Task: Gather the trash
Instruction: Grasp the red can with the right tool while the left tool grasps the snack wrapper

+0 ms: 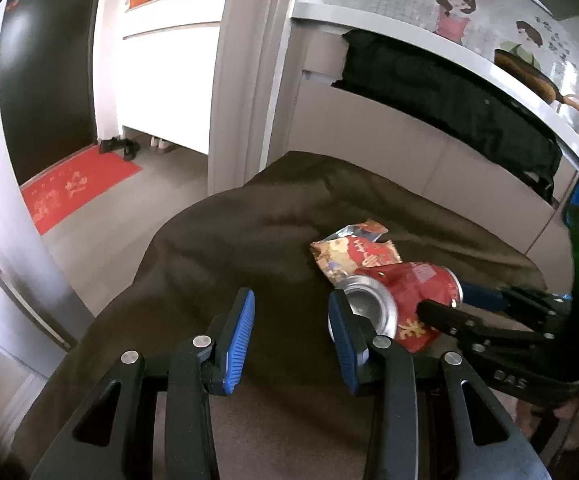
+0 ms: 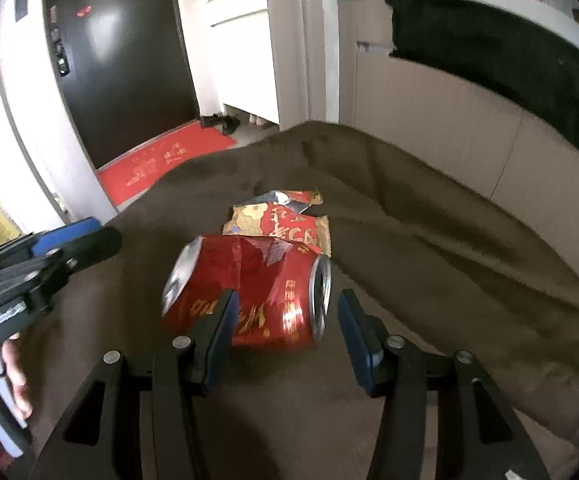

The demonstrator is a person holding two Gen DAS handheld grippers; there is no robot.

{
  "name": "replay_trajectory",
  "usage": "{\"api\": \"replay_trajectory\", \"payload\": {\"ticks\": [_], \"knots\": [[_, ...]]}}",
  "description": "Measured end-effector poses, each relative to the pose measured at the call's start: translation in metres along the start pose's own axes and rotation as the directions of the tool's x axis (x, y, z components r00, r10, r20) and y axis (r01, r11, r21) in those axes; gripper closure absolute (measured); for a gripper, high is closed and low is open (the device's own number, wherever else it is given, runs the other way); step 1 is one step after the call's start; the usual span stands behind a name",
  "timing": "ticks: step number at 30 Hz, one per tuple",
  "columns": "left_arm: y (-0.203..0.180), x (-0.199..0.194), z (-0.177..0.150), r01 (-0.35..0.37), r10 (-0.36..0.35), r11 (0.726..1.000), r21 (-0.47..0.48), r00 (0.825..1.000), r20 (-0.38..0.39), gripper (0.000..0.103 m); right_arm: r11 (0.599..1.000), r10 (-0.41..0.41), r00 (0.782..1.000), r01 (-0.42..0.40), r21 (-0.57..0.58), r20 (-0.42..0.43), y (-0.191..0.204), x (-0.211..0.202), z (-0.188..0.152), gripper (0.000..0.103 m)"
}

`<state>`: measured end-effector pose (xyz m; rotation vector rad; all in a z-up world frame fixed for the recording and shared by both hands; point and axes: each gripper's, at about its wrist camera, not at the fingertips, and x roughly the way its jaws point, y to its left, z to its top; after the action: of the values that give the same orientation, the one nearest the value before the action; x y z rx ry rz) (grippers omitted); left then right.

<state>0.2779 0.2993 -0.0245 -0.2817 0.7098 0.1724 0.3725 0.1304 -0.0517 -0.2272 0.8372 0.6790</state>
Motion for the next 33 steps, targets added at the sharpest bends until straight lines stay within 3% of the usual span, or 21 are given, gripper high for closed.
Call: {"api": "replay_trajectory", "payload": {"ticks": [4,10,15,21,25,30,33], "knots": [[0.003,0.005,0.002,-0.002,0.002,1.000,-0.019,1.000,-0.004,0.063,0.999,0.031,0.999,-0.030,0.026,-0.041,-0.006,0.024,0.002,0.053],[-0.006,0.017,0.005,0.030,-0.030,0.999,-0.014,0.999,-0.018,0.063,0.995,0.092,0.996,-0.092,0.046,-0.011,-0.018,0.020,-0.003,0.058],[-0.020,0.035,0.010,0.103,-0.103,0.995,-0.003,0.993,-0.052,0.063,1.000,0.019,1.000,-0.018,-0.001,0.013,-0.035,-0.004,-0.016,0.058],[-0.042,0.067,0.021,0.153,-0.145,0.985,0.082,0.985,-0.098,0.063,0.995,-0.071,0.997,0.069,0.072,0.014,-0.085,-0.032,-0.037,0.058],[-0.055,0.089,0.030,0.159,-0.145,0.975,0.152,0.984,-0.101,0.063,0.985,-0.120,0.993,0.118,0.122,0.010,-0.113,-0.051,-0.052,0.058],[-0.052,0.119,0.054,0.186,-0.175,0.978,0.096,0.977,-0.120,0.063,0.978,-0.154,0.988,0.151,0.144,0.008,-0.133,-0.068,-0.068,0.058],[-0.052,0.136,0.066,0.143,-0.131,0.984,0.106,0.985,-0.113,0.063,0.976,-0.158,0.987,0.155,0.155,0.007,-0.142,-0.076,-0.076,0.058]]}}
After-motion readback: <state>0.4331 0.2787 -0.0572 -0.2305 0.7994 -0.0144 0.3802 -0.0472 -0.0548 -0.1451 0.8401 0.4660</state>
